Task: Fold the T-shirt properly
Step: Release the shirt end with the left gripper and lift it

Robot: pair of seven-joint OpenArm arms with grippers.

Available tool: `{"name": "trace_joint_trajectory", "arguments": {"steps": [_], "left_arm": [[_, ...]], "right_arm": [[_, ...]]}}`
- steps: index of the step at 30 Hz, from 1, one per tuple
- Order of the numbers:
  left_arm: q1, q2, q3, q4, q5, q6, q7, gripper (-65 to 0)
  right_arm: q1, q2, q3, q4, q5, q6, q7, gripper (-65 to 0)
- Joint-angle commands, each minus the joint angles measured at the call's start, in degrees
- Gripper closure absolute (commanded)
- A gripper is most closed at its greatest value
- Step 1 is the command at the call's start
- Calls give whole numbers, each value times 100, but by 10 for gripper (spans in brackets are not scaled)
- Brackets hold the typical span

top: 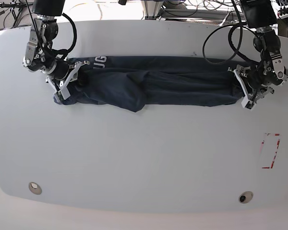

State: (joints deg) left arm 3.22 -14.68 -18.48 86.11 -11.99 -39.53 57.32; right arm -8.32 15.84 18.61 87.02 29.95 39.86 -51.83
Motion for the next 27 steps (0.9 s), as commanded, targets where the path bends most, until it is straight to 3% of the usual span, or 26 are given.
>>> {"name": "trace_joint_trajectory", "arguments": {"steps": [1, 7, 17, 23, 27], "left_arm": [[148, -22, 24, -44, 245, -47, 382, -300], [236, -102, 24, -52, 254, -47, 374, -300], [289, -216, -38, 502, 96, -47, 444, -303], [-133, -102, -328, 1091, -282, -47, 1165, -307], [-441, -66, -609, 1363, -573, -47, 1569, -343]], "right_arm": [[133, 56, 16, -302, -503, 14, 142, -89], [229, 56, 16, -619, -1286, 14, 458, -89], [212, 56, 16, -408, -1347, 14, 476, -89], [177, 47, 16, -39, -1347, 14, 405, -89], [212, 21, 16, 5, -1347, 14, 221, -89]]}}
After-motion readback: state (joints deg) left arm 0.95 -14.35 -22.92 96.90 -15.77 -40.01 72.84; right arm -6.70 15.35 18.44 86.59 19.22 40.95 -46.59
